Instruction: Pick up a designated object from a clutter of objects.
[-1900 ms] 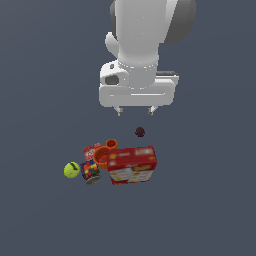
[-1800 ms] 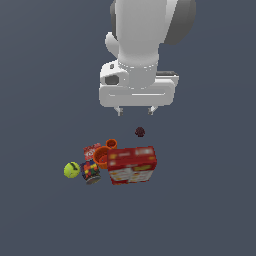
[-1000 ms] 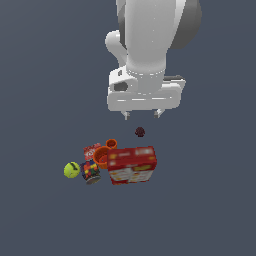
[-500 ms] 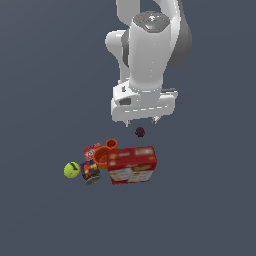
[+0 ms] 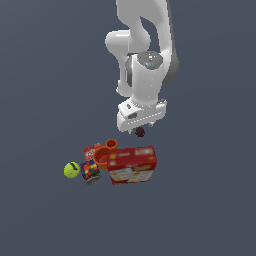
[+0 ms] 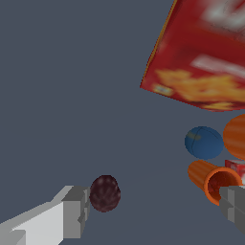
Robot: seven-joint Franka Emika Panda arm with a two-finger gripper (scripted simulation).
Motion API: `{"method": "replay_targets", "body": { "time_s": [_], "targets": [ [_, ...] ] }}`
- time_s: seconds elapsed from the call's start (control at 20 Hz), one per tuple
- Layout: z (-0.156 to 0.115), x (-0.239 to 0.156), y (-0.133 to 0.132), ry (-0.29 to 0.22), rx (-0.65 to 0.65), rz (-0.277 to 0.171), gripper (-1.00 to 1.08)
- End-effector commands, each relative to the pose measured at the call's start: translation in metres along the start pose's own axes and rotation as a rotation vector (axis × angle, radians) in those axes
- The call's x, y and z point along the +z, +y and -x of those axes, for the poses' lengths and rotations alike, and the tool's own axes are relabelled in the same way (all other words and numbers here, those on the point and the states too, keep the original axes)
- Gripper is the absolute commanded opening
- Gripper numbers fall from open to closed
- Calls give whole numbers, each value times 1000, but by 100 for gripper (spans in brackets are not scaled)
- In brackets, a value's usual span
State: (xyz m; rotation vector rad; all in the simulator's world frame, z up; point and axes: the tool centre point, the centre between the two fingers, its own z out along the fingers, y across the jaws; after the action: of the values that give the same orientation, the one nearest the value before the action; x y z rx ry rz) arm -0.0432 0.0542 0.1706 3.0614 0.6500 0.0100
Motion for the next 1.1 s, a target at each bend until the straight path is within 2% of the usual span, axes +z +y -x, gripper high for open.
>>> {"method": "replay_targets", "body": {
  "time_s": [0.0, 0.55, 1.05],
  "targets": [
    [13, 21, -8, -2, -73, 2, 100],
    [62, 79, -41, -3, -310, -8, 100],
    [75, 91, -50, -2, -366, -13, 100]
  ]
}}
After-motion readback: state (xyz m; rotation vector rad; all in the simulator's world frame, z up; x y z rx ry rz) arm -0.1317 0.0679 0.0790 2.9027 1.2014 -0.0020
